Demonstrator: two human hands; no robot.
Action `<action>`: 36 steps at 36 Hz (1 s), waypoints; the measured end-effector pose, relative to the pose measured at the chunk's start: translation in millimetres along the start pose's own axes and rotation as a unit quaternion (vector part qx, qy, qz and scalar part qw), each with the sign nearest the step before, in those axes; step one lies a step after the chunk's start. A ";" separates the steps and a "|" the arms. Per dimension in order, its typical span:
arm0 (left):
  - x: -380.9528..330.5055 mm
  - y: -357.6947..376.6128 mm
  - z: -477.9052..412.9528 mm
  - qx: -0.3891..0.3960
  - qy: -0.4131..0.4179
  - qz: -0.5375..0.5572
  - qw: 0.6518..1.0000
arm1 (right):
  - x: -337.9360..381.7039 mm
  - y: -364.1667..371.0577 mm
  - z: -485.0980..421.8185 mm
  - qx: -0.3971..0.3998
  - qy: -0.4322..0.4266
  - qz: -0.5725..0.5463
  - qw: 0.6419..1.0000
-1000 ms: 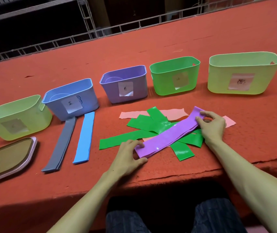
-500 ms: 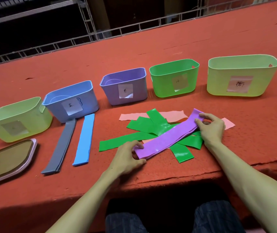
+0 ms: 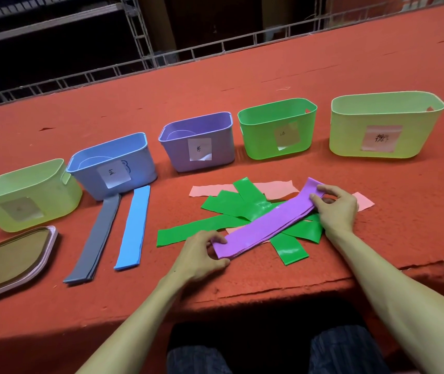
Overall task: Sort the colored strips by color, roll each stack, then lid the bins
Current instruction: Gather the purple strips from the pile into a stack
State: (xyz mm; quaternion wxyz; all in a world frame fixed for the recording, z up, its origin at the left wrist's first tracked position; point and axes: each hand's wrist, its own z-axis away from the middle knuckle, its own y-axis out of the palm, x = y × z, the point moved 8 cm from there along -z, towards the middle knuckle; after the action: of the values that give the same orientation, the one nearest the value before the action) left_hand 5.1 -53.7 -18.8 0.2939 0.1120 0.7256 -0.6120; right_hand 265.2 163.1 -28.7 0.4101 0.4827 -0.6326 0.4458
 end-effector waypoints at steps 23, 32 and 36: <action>-10.7 13.9 -11.1 0.066 -0.014 -0.055 0.996 | 9.2 0.5 -3.8 0.006 0.003 -0.032 0.999; -19.7 12.5 -11.1 0.072 -0.016 0.032 0.997 | 28.0 2.5 -13.4 0.027 0.000 -0.086 0.996; -26.0 10.2 -12.2 0.087 -0.015 0.060 0.994 | 45.5 1.9 -14.6 0.039 -0.010 -0.126 0.991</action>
State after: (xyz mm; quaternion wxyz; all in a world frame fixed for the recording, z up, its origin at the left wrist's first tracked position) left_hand 27.8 -34.7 -11.5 0.3300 0.1719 0.6572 -0.6555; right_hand 255.6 166.2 18.0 0.4375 0.5786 -0.5530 0.4099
